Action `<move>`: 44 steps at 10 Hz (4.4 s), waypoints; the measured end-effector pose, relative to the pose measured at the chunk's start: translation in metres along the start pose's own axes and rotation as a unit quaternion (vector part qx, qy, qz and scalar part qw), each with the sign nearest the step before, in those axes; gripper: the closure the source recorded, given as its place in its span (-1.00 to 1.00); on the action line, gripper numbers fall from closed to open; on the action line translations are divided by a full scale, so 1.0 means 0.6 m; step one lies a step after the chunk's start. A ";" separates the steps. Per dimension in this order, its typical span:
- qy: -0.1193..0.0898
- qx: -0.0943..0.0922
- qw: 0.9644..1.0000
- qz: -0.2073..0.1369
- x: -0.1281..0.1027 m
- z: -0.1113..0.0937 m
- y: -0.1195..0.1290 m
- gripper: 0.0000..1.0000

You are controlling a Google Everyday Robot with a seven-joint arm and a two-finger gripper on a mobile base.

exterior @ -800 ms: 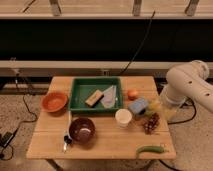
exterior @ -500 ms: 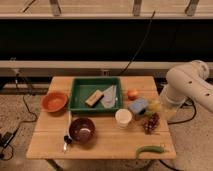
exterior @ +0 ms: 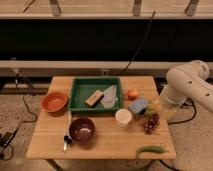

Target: Place eraser in table surface

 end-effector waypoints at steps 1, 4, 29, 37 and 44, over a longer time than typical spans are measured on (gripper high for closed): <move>0.000 0.000 1.000 0.000 0.000 0.000 0.000 -0.30; 0.000 0.000 1.000 0.000 0.000 0.000 0.000 -0.30; -0.145 0.022 0.980 -0.137 -0.249 0.013 -0.235 -0.30; -0.184 0.026 0.945 -0.271 -0.461 0.102 -0.267 -0.30; -0.176 0.019 0.932 -0.317 -0.514 0.133 -0.270 -0.30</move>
